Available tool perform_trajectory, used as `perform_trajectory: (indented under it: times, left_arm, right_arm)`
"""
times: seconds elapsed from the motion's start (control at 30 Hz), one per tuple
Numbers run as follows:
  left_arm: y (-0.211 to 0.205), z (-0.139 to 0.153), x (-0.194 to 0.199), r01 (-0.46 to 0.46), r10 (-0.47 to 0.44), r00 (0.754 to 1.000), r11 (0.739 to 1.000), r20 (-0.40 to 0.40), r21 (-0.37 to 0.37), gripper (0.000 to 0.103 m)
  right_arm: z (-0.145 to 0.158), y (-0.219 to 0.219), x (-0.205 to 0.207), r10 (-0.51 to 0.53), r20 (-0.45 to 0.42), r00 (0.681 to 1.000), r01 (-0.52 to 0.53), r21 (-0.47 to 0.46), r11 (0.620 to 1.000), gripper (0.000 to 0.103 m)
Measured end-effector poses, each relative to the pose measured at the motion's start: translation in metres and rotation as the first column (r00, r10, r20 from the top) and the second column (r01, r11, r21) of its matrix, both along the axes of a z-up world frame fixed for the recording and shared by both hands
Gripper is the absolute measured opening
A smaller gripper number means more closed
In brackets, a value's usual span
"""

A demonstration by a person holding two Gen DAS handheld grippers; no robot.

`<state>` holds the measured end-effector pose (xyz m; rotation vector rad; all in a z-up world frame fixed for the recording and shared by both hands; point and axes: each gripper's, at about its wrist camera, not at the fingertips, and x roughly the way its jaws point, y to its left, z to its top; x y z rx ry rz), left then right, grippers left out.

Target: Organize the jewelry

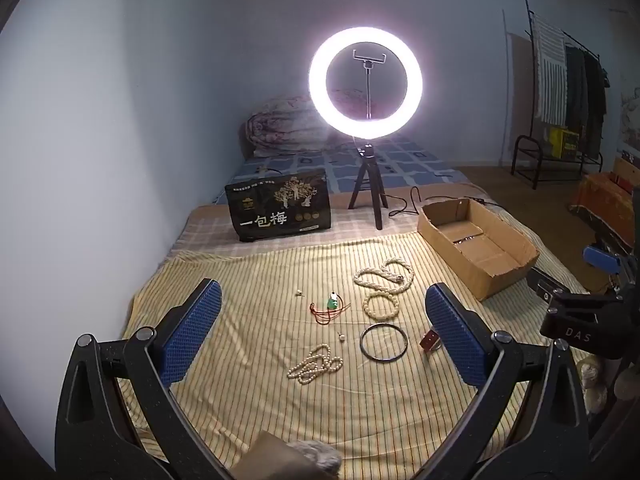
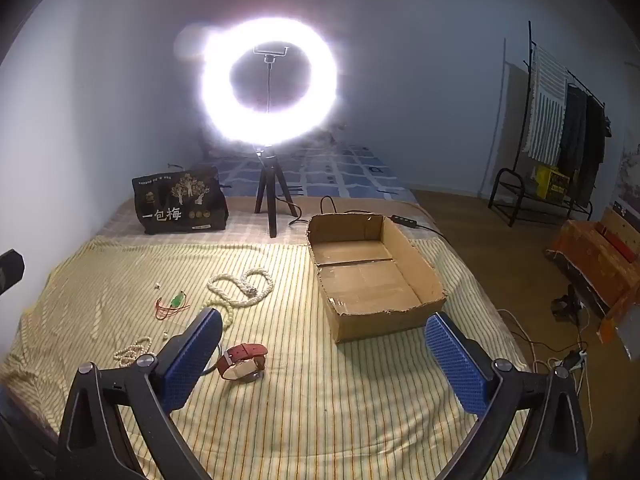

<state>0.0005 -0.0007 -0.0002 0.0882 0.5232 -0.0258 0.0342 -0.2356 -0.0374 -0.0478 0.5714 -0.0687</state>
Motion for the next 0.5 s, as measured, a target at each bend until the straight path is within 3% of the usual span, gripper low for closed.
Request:
perform_trajectory:
  times: [0.03, 0.5]
  left_arm:
    - [0.0015, -0.0002, -0.0013, 0.003, -0.002, 1.0, 0.999, 0.025, -0.036, 0.103]
    - [0.0023, -0.0033, 0.0029, 0.003, -0.003, 1.0, 1.0, 0.001, -0.025, 0.103]
  right_arm:
    - [0.0001, 0.0004, 0.0003, 0.0, -0.009, 1.0, 0.0, -0.008, 1.0, 0.103]
    - [0.0022, -0.0023, 0.0002, -0.002, 0.006, 1.0, 0.002, -0.002, 1.0, 0.103]
